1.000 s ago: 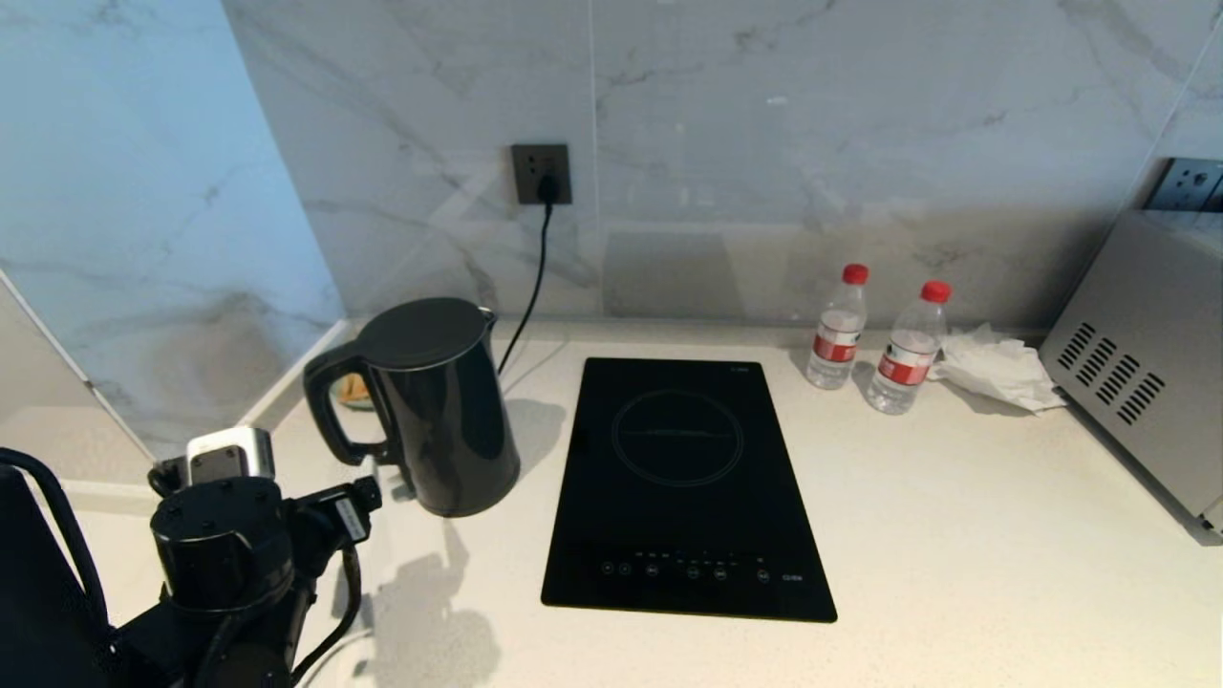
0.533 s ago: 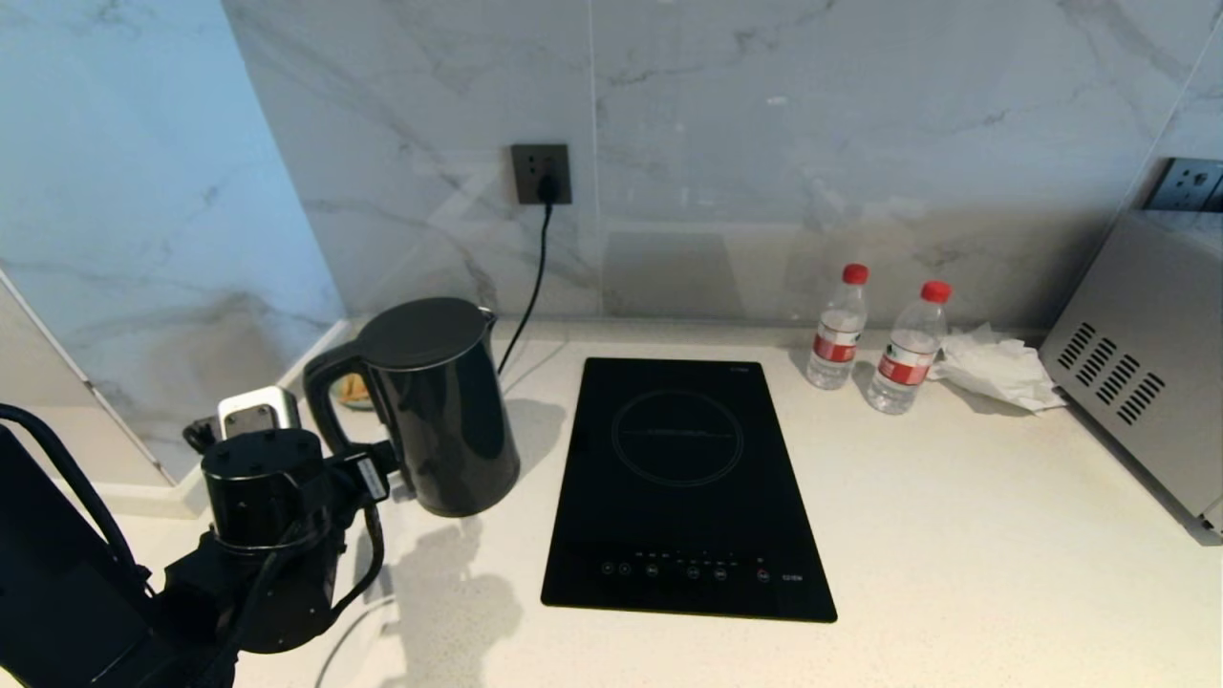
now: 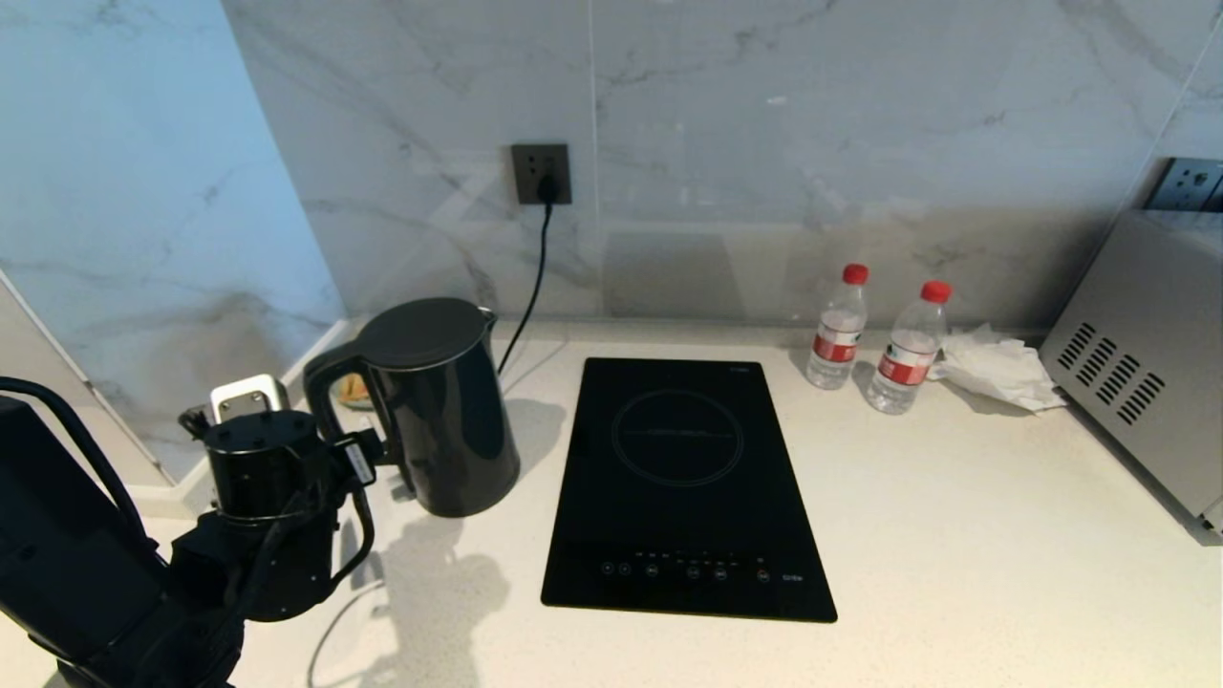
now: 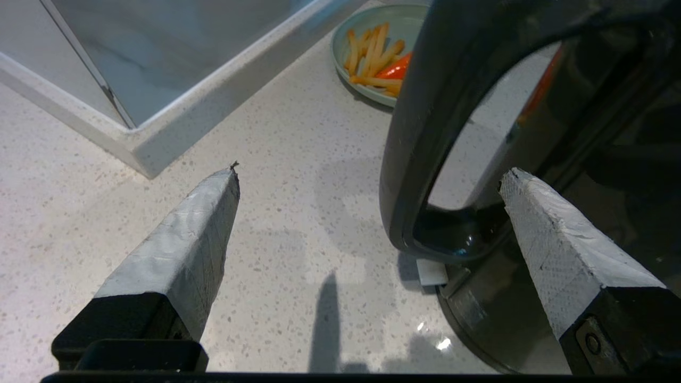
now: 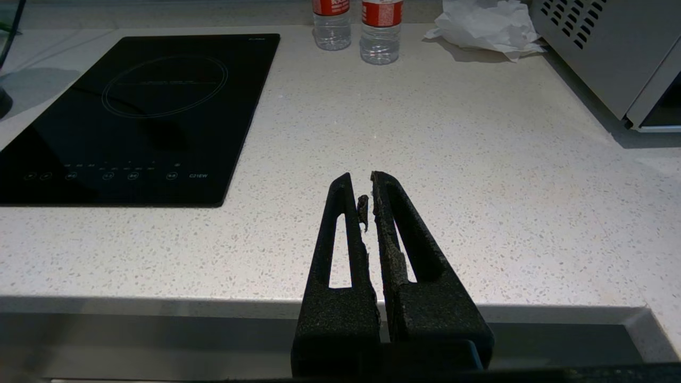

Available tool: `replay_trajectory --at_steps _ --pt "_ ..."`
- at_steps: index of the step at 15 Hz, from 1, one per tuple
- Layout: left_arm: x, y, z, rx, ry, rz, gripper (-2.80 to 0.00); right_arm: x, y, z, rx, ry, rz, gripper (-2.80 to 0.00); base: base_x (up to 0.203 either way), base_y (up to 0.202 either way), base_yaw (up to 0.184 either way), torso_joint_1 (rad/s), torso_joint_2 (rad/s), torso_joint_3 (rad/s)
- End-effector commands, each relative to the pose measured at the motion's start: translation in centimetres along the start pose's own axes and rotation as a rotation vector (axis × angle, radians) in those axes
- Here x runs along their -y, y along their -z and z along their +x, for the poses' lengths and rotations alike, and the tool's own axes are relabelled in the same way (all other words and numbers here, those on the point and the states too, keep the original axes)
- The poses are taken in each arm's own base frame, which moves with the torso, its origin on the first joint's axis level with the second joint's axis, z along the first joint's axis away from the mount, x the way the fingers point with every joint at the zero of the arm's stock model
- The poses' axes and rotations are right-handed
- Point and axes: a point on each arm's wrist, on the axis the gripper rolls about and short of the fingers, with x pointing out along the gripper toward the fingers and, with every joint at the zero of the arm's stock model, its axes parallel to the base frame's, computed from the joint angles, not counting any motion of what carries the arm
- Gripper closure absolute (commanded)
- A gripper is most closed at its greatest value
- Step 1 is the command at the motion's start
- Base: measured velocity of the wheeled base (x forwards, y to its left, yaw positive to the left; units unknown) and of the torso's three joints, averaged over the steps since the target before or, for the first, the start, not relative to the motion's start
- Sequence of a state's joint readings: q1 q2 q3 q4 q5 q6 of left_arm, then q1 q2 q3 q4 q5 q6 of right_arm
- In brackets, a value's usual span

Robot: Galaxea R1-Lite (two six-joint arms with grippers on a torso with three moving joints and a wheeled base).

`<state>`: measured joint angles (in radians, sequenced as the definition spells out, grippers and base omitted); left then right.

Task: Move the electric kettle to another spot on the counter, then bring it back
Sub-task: Pick up the kettle

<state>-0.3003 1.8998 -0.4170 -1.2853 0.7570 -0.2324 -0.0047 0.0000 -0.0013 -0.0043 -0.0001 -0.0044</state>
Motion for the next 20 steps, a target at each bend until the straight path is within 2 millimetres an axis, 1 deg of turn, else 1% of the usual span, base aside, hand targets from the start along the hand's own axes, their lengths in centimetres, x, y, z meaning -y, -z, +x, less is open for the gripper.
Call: replay_trajectory --at_steps 1,6,10,13,16,18,20 --pt "0.2 -0.4 0.5 0.019 -0.008 -0.012 -2.8 0.0 0.0 0.0 -0.001 0.0 0.0 0.0 0.0 0.0 0.0 0.0 0.0 0.0" --pt "1.5 -1.4 1.0 0.04 0.009 -0.006 -2.8 0.0 0.0 0.0 0.0 0.0 0.0 0.0 0.0 0.0 0.0 0.0 0.0 0.0" --pt "1.7 -1.7 1.5 0.04 0.001 -0.007 -2.8 0.0 0.0 0.0 0.001 0.0 0.0 0.0 0.0 0.0 0.0 0.0 0.0 0.0" --pt "1.5 -1.2 1.7 0.026 -0.009 0.005 -2.8 0.0 0.0 0.0 0.001 0.0 0.0 0.0 0.0 0.0 0.0 0.0 0.0 0.0" --pt "0.8 -0.9 1.9 0.015 -0.021 0.009 -2.8 0.0 0.0 0.0 0.001 0.0 0.0 0.0 0.0 0.0 0.0 0.0 0.0 0.0" --pt "0.4 -1.1 2.3 0.018 -0.036 0.007 -2.8 0.0 0.0 0.0 -0.001 0.0 0.0 0.0 0.0 0.0 0.0 0.0 0.0 0.0" --pt "0.5 -1.3 2.4 0.027 -0.039 0.002 -2.8 0.0 0.0 0.0 0.001 0.0 0.0 0.0 0.0 0.0 0.0 0.0 0.0 0.0"
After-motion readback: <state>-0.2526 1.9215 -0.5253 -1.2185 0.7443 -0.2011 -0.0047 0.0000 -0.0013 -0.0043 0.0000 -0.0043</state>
